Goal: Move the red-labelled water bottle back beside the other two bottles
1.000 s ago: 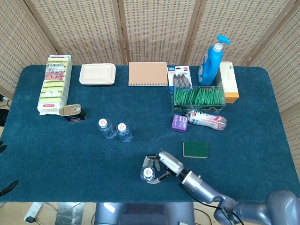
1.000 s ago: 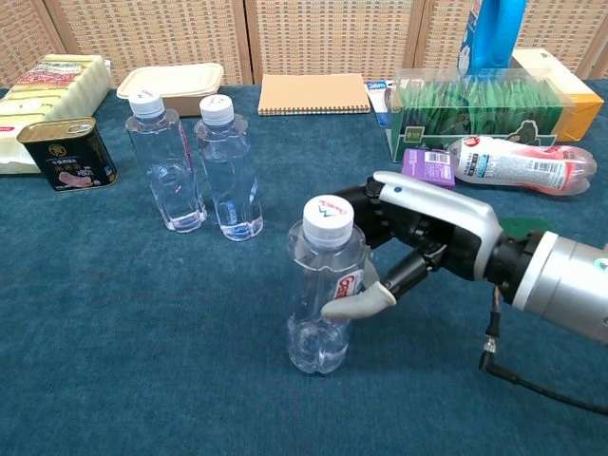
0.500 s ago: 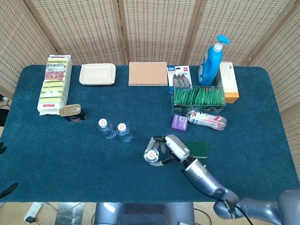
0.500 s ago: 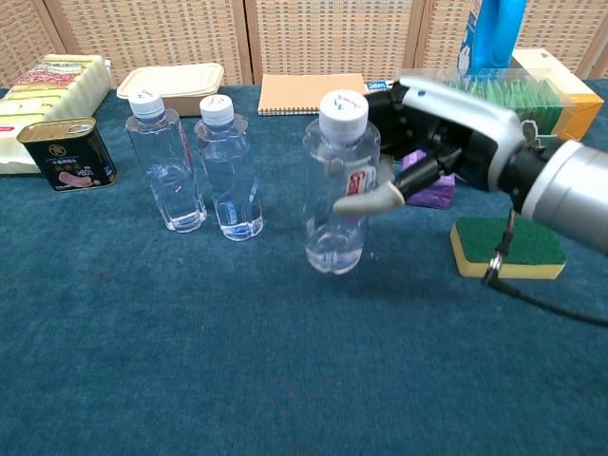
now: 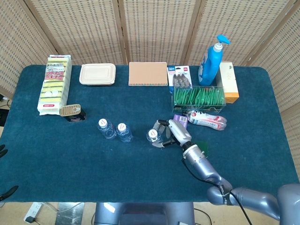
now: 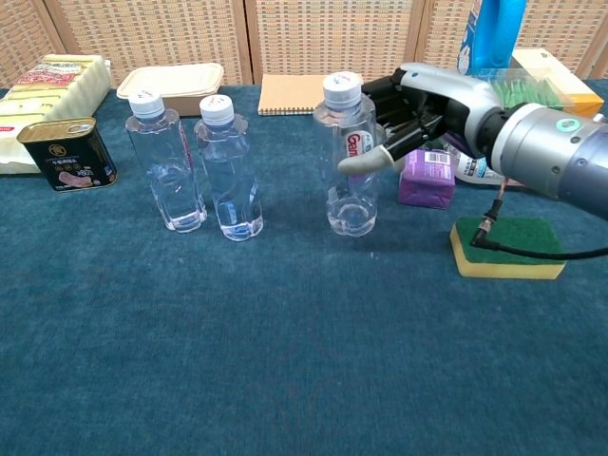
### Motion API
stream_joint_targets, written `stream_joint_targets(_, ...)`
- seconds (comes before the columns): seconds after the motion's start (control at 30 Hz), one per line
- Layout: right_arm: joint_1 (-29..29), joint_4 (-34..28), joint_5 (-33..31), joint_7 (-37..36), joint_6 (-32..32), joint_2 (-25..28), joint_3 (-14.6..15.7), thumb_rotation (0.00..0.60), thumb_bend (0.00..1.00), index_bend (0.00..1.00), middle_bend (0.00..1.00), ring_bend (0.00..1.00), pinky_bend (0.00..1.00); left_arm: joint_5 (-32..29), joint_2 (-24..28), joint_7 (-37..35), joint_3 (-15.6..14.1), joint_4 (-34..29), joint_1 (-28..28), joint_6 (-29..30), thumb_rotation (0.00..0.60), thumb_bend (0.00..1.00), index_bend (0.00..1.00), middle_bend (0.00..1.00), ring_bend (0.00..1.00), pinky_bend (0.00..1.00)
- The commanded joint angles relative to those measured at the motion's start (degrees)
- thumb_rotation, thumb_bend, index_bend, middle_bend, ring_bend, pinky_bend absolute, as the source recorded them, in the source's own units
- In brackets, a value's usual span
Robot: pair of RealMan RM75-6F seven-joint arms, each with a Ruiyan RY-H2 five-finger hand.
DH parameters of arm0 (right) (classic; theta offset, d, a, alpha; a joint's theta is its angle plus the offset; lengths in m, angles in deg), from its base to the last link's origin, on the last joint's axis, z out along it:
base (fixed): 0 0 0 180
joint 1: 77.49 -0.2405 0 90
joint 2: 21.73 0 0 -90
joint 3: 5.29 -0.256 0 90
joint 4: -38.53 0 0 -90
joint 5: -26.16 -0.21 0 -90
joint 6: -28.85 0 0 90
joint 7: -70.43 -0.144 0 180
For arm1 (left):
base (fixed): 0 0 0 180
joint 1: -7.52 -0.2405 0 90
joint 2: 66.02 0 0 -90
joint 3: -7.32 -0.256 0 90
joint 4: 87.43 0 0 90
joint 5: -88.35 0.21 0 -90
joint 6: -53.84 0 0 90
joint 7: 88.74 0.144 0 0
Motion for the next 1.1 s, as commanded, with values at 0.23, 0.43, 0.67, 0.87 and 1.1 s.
stream_joint_targets(0.23,-1.6,0.9,-5.3,3.0,3.4,-2.7,-2.3,0.6,0.26,0.55,0.61,0.54,0.67,-0.3,0.2,-0.9,-0.1,0.2,0.2,0.0,0.6,0.19,0.0,0.0,0.0,0.0)
stream_joint_targets(0.43,-2.3,3.3,-5.9,5.0,3.5,-5.0,-2.5,0.6,0.27,0.55,0.61,0.54,0.67,0.2,0.2,-1.8,-0.5,0.8,0.0,0.5,0.6,0.19,0.0,0.0,0.0,0.0)
stream_joint_targets(0.67,-3.0,4.9,-6.0,6.0,3.0,-7.0,-3.8,0.6,0.27,0.55,0.61,0.54,0.67,-0.1,0.3,-2.8,-0.5,1.2,0.2,0.5,0.6,0.19,0.0,0.0,0.0,0.0)
stream_joint_targets(0.87,-3.0,5.5,-6.3,6.1,3.3,-7.8,-4.1,0.6,0.27,0.55,0.61,0.54,0.67,0.0,0.3,-3.1,-0.6,1.5,0.2,0.6,0.6,0.19,0.0,0.0,0.0,0.0)
stream_joint_targets(1.1,-2.5,5.9,-6.1,5.1,3.3,-8.7,-4.1,0.6,0.27,0.55,0.61,0.54,0.67,0.1,0.3,-3.0,-0.7,1.5,0.3,0.4,0.6,0.19,0.0,0.0,0.0,0.0)
